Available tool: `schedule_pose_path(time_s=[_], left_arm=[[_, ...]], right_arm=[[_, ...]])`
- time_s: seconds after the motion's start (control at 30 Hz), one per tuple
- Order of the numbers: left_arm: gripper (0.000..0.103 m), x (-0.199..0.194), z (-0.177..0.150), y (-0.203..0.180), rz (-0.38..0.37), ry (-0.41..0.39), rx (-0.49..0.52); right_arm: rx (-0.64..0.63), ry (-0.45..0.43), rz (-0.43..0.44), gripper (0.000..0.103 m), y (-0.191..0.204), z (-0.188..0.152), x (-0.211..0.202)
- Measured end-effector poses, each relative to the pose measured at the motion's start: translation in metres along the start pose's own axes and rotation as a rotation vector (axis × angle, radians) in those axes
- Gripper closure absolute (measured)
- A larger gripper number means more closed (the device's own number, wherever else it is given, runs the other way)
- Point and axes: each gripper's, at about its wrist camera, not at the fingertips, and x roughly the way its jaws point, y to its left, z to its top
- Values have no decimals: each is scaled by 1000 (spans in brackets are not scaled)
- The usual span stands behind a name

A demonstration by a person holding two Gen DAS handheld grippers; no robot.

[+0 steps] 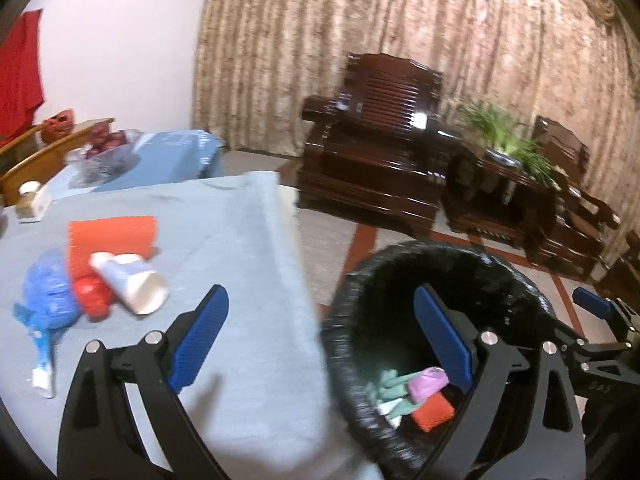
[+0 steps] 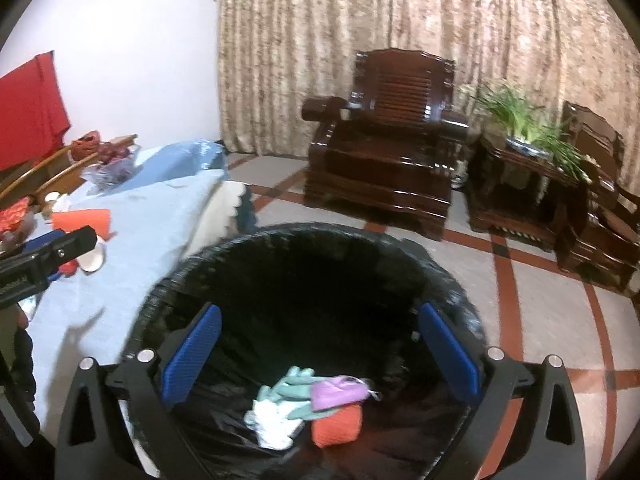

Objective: Collect trash
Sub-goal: 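Move both tools back to the table toward the blue tube and paper cup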

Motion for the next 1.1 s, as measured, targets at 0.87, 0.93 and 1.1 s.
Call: schedule_pose_path(time_s=[0.87,0.93,1.1], left_arm=[[11,-66,-15,183,411,-58,-153],[11,-65,-18,195,430,-52,-167],[11,-58,-25,218,473,-34,-184]], right_arm=[[-136,-56,315,6,182,45,47],[-144,-42,329,6,195,43,58],[-180,5,357,6,231,34,87]])
